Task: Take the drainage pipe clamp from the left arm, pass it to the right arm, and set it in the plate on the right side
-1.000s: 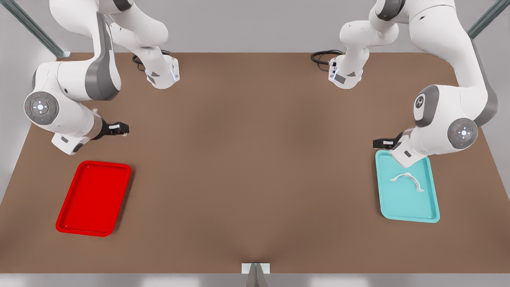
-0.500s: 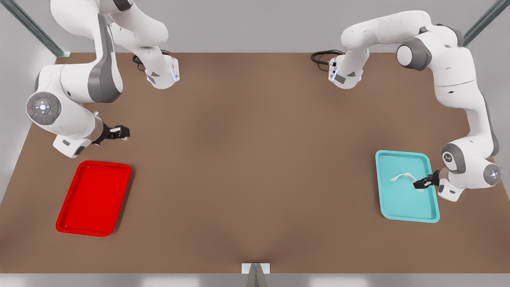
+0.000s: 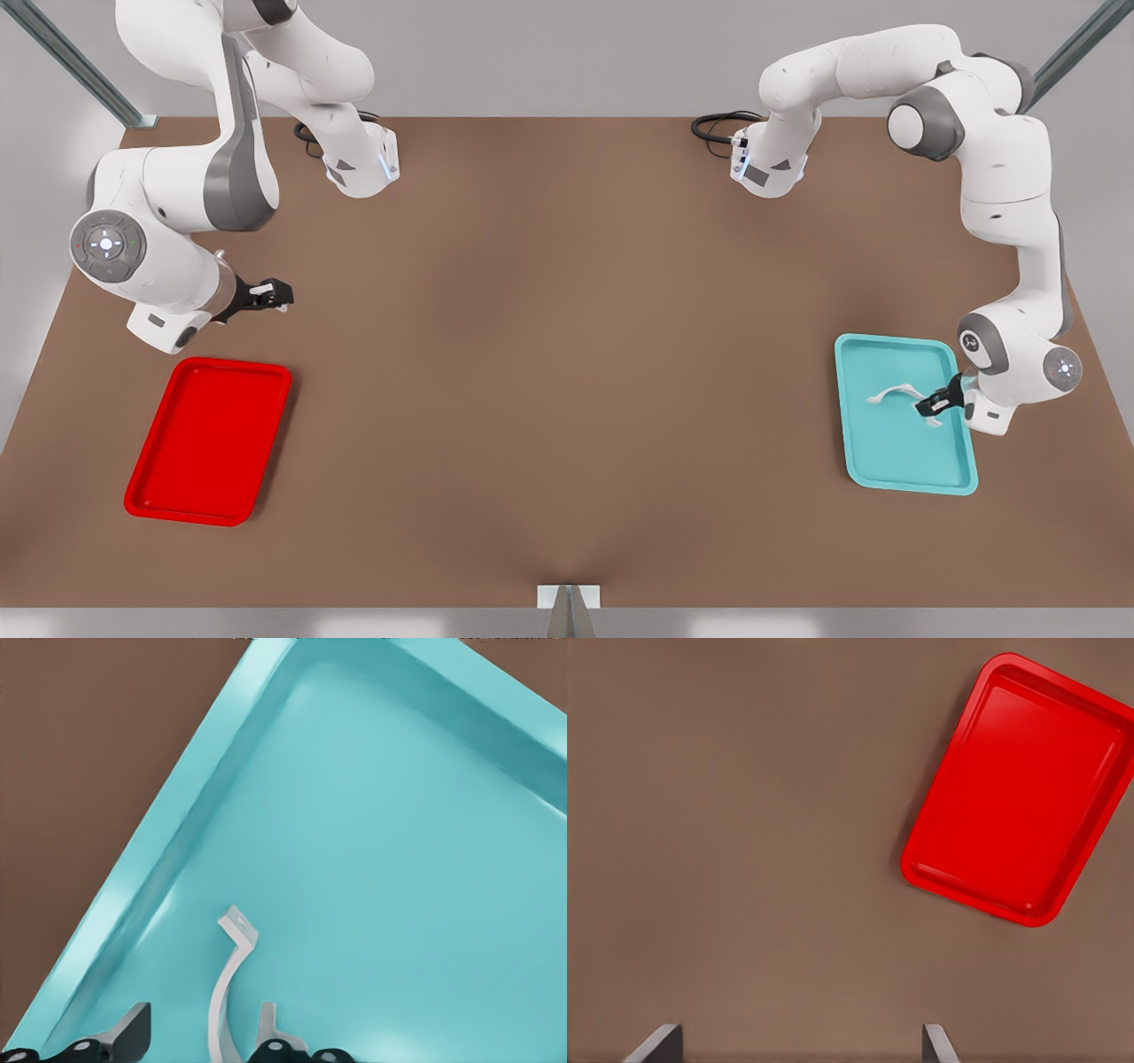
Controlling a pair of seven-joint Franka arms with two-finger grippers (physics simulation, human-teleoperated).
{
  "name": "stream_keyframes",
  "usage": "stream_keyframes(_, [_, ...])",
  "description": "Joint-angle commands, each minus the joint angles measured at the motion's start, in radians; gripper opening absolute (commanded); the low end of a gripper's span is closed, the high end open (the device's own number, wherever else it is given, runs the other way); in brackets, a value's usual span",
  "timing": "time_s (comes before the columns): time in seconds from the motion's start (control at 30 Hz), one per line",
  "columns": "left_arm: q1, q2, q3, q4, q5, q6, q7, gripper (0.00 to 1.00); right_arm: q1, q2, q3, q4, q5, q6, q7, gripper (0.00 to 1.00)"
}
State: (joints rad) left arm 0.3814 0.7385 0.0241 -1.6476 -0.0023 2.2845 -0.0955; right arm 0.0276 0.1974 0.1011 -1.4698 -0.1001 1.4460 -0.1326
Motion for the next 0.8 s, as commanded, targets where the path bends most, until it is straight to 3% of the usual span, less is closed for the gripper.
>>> stream_keyframes(0.0, [0.001,-0.001,0.002,0.0,-0.002,0.015,-0.035,0.57,0.0,-0.001,0.0,0.0,0.0,-0.003,-0.018,1.0])
stream_keyframes(0.3, [0.001,0.022,0.005,0.0,-0.002,0.013,-0.035,0.57,0.0,0.0,0.002,-0.007,0.0,-0.001,-0.018,1.0])
stream_keyframes(0.33, [0.001,0.021,0.005,0.002,-0.002,0.013,-0.033,0.37,0.0,0.0,0.002,-0.009,0.0,-0.001,-0.018,1.0])
stream_keyframes(0.4, [0.001,0.021,0.005,0.002,-0.004,0.012,-0.033,0.21,0.0,0.0,0.002,-0.007,0.0,-0.001,-0.018,1.0])
stream_keyframes(0.77, [-0.016,-0.022,0.005,0.006,-0.008,-0.011,-0.053,0.21,0.0,0.0,0.002,-0.012,0.0,-0.003,-0.018,1.0])
